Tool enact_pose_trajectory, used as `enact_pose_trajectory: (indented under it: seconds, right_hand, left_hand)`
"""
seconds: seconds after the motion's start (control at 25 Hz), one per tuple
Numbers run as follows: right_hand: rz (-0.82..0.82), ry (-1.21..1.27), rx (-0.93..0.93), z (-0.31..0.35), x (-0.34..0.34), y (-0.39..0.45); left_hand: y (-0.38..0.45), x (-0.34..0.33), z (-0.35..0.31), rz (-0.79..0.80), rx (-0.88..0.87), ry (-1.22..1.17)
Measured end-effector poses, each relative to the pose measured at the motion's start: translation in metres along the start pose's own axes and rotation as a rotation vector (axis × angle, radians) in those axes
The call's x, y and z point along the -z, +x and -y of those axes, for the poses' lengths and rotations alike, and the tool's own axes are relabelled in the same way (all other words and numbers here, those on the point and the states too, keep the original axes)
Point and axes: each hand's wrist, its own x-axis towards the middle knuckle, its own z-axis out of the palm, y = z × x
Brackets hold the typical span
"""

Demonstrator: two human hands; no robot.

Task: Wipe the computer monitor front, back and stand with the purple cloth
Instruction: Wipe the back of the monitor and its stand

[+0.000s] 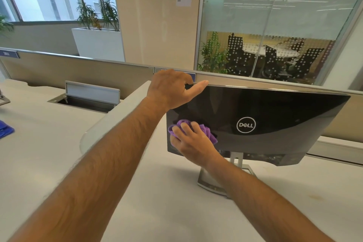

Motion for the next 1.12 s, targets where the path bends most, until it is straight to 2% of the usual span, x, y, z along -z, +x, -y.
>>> enact_pose_trajectory:
  seconds: [0.12, 0.36, 0.6, 0.84, 1.04, 1.12]
  right_hand:
    - [-0.074, 0.008, -0.088, -0.004, 0.010, 0.022]
    - [0.114, -0.019, 0.067, 0.020, -0.009, -0.001]
    - [-0.063, -0.009, -0.114, 0.003, 0.016, 0.040]
    - [0.162, 0.002, 0.042, 0.037, -0.011, 0.008]
    - [-0.035, 0.008, -0.083, 0.014, 0.012, 0.039]
    - [-0.030, 0.013, -0.079, 0.019, 0.008, 0.043]
  left_hand:
    - [0.001, 0.000, 0.001, 0.009, -0.007, 0.009]
    - [0.002, 0.000, 0.002, 0.015, -0.017, 0.004]
    - [0.004, -0.002, 0.003, 0.020, -0.030, 0.026]
    - [0.004, -0.005, 0.004, 0.006, -0.019, -0.008]
    - [0.003, -0.005, 0.004, -0.002, -0.037, 0.025]
    - [0.003, -0.004, 0.005, -0.003, -0.033, 0.032]
